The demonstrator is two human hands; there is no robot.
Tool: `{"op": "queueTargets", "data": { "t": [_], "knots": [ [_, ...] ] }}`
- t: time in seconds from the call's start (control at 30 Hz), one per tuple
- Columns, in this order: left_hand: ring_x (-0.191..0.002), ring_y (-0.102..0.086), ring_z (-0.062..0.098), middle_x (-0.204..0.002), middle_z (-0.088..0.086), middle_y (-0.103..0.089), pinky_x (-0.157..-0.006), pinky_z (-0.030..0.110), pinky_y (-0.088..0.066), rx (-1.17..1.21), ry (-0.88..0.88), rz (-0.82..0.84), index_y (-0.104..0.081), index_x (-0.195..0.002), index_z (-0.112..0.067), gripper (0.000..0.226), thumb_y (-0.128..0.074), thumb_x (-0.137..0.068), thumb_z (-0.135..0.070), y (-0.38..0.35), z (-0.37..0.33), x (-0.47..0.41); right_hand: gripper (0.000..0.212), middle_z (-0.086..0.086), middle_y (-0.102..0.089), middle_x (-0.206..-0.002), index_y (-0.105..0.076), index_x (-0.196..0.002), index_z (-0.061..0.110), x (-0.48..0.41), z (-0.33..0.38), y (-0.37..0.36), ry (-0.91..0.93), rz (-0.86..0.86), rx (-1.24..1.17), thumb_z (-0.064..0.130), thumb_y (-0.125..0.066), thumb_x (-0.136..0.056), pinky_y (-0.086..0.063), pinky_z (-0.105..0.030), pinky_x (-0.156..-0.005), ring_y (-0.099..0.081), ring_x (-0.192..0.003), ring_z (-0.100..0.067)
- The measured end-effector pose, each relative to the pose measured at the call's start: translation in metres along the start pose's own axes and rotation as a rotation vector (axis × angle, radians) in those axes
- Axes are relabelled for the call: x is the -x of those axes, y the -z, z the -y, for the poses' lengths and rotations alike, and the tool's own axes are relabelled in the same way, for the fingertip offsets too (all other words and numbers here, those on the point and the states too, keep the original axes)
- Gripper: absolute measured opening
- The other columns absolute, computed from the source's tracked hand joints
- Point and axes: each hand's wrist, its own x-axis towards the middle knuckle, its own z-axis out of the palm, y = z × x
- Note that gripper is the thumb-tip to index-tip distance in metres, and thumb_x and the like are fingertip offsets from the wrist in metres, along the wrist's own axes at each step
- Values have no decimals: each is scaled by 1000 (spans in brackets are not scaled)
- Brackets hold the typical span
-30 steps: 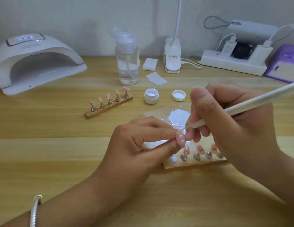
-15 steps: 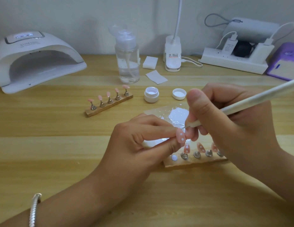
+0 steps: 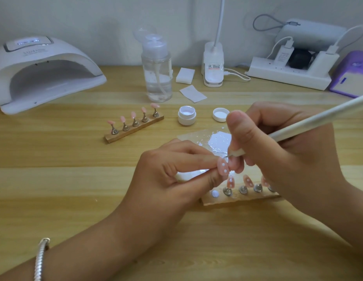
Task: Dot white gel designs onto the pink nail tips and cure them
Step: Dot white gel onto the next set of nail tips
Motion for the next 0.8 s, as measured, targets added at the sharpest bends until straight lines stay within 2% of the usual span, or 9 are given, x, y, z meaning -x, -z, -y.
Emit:
{"op": "queueTargets", "data": {
  "t": [0.67, 0.8],
  "knots": [
    [-93, -68, 18, -89, -14, -75, -81, 31, -53, -14, -7, 7, -80, -92, -29, 12, -74, -83, -28, 0, 1, 1, 36, 5, -61, -50, -59, -62, 6, 0, 0, 1, 1, 16, 0, 26, -59, -92, -38, -7, -43, -60, -43, -7],
    [-93, -68, 19, -89, -12, -75, -80, 33, -54, -10, -7, 11, -80, -93, -30, 13, -74, -83, -28, 0, 1, 1, 38, 6, -61, -48, -60, -62, 5, 1, 0, 1, 0, 16, 5, 29, -60, -90, -35, -6, -38, -59, -41, -7]
  ]
}}
